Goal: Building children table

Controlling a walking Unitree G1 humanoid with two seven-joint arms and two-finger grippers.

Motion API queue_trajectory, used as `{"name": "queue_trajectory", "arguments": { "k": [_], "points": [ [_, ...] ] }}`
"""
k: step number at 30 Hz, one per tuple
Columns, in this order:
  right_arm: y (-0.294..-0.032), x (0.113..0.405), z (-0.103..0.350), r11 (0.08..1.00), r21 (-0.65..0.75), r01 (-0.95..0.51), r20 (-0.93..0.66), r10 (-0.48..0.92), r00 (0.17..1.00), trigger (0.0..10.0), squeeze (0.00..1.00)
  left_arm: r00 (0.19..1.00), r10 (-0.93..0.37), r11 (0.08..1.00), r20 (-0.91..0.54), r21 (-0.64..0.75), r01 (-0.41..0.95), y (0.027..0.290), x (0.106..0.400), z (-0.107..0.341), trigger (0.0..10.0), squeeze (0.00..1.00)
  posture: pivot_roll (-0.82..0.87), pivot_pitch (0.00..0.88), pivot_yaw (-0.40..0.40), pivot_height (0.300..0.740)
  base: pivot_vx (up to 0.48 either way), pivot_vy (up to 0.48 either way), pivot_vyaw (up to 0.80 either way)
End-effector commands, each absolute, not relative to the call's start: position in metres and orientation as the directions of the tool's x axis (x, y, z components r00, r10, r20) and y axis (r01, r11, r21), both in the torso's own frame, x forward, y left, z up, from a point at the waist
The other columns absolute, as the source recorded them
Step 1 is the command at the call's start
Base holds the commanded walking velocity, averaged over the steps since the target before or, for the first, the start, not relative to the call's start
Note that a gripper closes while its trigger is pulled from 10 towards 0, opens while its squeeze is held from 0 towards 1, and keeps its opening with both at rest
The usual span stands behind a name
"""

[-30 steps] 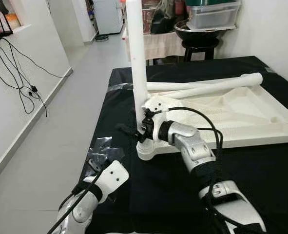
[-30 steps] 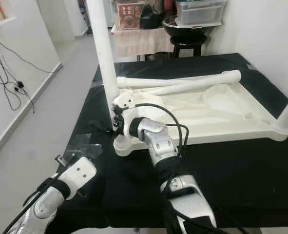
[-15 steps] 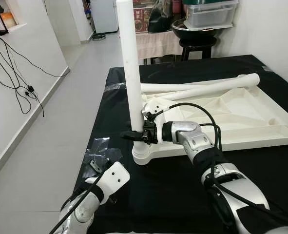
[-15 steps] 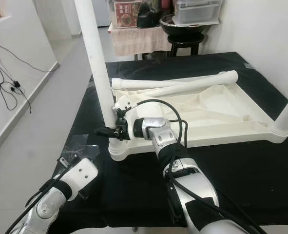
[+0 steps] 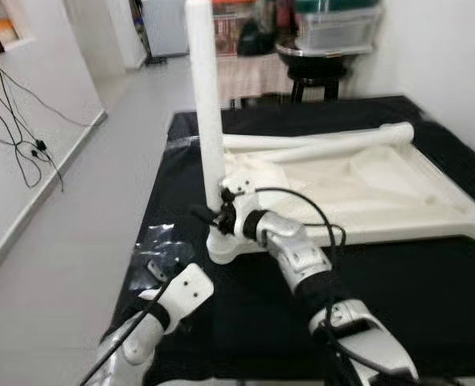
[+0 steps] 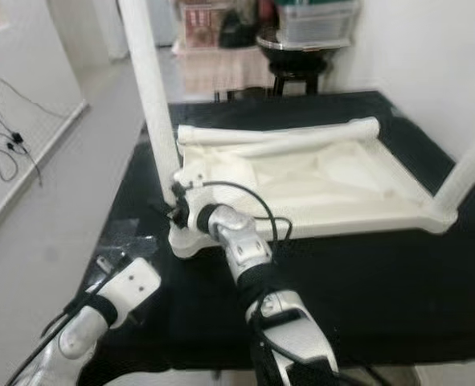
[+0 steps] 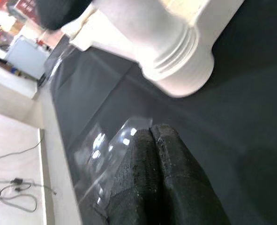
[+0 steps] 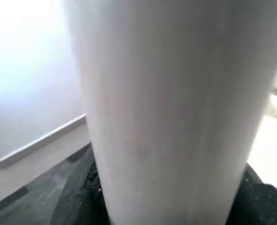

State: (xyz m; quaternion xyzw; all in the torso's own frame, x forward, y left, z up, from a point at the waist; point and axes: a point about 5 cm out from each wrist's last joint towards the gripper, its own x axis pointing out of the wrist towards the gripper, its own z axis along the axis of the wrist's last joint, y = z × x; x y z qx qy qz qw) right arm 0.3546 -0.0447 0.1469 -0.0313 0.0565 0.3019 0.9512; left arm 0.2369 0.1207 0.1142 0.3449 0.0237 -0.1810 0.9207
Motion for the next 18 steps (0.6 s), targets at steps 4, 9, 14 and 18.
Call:
{"name": "queue_trajectory", "arguments": {
  "k": [4, 9, 14, 18],
  "points": [
    [-0.052, 0.343, 0.125, 0.902, -0.016, -0.431, -0.19, 0.42, 0.887, 0.0, 0.0, 0.936, -0.304, 0.694, -0.176, 0.632, 0.345, 0.125, 0.236, 0.113, 10.0, 0.0, -0.11, 0.001, 0.049, 0.74, 0.0, 0.0, 0.0],
    [-0.055, 0.352, 0.127, 0.897, -0.054, -0.439, -0.196, 0.422, 0.885, 10.0, 0.0, 0.936, -0.303, 0.694, -0.178, 0.632, 0.345, 0.125, 0.236, 0.112, 10.0, 0.0, -0.1, 0.0, 0.042, 0.74, 0.0, 0.0, 0.0],
    [-0.046, 0.362, 0.149, 0.817, 0.041, -0.575, -0.144, 0.574, 0.806, 10.0, 1.0, 0.937, -0.3, 0.692, -0.179, 0.635, 0.343, 0.124, 0.236, 0.111, 10.0, 0.0, -0.1, 0.0, 0.044, 0.74, 0.0, 0.0, 0.0],
    [-0.04, 0.364, 0.166, 0.672, 0.045, -0.739, -0.08, 0.74, 0.668, 10.0, 1.0, 0.937, -0.3, 0.692, -0.18, 0.635, 0.343, 0.124, 0.236, 0.11, 10.0, 0.0, -0.1, 0.0, 0.047, 0.74, 0.0, 0.0, 0.0]
  ]
}}
